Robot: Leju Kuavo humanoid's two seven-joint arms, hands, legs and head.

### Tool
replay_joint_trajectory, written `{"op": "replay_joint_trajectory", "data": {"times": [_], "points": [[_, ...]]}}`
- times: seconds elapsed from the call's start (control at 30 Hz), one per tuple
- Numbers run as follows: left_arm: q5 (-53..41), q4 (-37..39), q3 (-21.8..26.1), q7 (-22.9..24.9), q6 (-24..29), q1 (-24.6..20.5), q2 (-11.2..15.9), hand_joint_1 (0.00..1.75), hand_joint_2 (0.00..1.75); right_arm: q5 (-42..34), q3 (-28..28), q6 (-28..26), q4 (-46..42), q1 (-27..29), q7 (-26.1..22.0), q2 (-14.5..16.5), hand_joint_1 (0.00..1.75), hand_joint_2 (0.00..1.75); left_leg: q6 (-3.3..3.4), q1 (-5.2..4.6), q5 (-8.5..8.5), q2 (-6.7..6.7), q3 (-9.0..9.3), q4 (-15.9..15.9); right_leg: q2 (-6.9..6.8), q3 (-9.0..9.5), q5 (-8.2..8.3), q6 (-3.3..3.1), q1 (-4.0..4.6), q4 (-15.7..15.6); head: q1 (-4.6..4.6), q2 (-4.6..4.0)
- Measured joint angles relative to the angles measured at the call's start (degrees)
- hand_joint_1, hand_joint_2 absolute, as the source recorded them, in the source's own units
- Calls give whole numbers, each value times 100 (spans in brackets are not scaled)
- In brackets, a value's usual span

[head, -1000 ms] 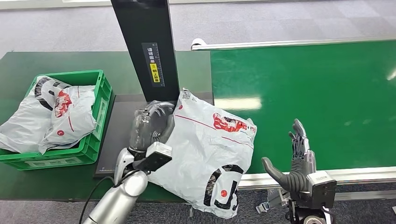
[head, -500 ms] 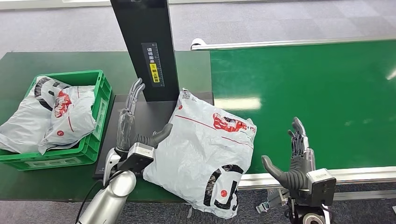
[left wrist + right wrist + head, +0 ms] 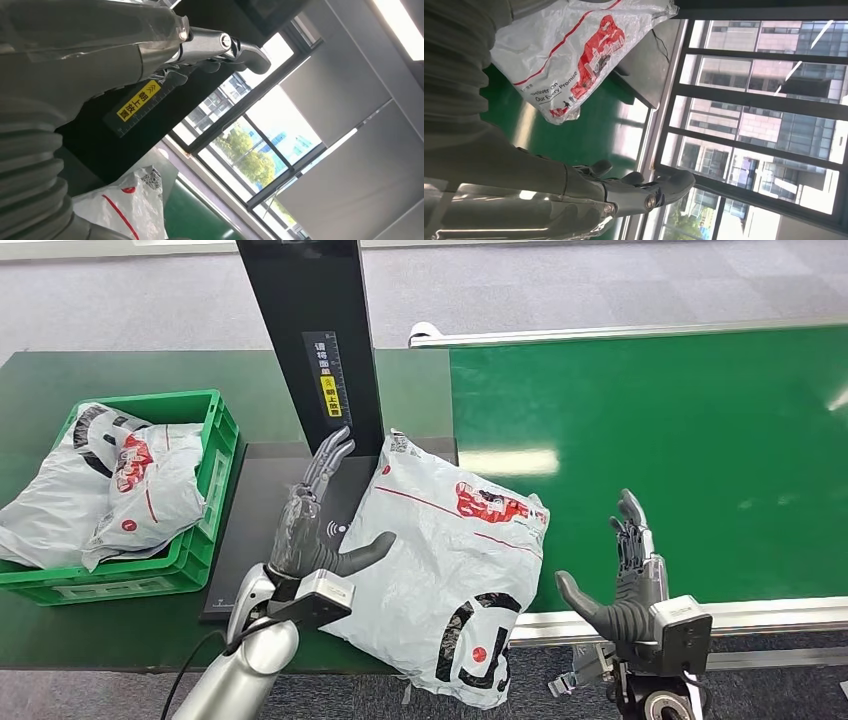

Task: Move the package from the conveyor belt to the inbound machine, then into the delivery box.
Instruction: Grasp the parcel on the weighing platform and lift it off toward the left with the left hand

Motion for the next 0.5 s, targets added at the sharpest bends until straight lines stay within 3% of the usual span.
{"op": "replay_joint_trajectory", "data": {"times": [0.27, 0.5], "points": [[-157, 137, -235, 30, -373, 0, -25, 0, 175, -71, 2, -19, 18, -2, 9, -44, 0, 175, 0, -1, 0, 0, 1, 0, 0, -1, 0, 0, -1, -1, 1, 0], [-335, 946, -665, 54, -529, -74, -249, 0, 175, -91, -5, -44, -45, 142, 12, -64, 0, 175, 1, -2, -1, 1, 1, 1, 0, -2, 0, 0, -3, -1, 0, 1]]}}
